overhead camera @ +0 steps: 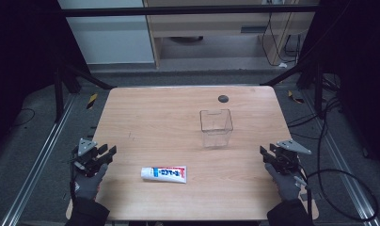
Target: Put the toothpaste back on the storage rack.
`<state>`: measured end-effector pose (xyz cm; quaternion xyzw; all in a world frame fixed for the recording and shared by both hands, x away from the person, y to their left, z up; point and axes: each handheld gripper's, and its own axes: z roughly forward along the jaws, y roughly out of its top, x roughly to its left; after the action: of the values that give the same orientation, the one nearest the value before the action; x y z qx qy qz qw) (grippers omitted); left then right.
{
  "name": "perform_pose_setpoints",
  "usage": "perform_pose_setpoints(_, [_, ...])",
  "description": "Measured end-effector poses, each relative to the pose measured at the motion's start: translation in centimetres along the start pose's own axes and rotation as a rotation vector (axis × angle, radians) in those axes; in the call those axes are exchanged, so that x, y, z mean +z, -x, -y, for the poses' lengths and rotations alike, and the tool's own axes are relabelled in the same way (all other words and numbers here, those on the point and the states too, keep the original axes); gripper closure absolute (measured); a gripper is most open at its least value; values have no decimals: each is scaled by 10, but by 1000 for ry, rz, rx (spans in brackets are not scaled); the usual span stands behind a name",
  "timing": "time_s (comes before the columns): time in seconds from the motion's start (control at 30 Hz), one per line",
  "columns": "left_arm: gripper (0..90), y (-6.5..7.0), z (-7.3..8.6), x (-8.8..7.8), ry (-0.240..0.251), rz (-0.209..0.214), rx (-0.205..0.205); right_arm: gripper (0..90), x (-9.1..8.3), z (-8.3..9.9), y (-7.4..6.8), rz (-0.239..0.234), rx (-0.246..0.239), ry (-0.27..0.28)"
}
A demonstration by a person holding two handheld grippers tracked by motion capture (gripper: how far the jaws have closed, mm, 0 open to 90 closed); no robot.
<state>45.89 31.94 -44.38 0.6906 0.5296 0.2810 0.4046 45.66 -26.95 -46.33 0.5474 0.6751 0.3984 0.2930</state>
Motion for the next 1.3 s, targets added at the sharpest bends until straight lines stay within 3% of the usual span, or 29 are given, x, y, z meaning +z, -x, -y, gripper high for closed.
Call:
perform_pose_setpoints(0.17, [644,12,-1,-1,-9,40,32,645,-5,0,-10,-25,-22,-11])
perform_pose_setpoints(0.43, [772,30,-4,1,-34,64,76,769,-12,4,-27,-74,-88,-53])
perform_pose_setpoints(0.73, [888,51,-5,13,-93,132,132,842,-16,9,-36,-125,-96,-69])
perform_pose_setpoints(1.07, [893,81,-4,32,-187,201,226,898,-12,8,-40,-154,-102,-60])
perform_pose_setpoints(1.3, [893,90,0,41,-241,246,256,898,-10,8,-43,-176,-108,-68])
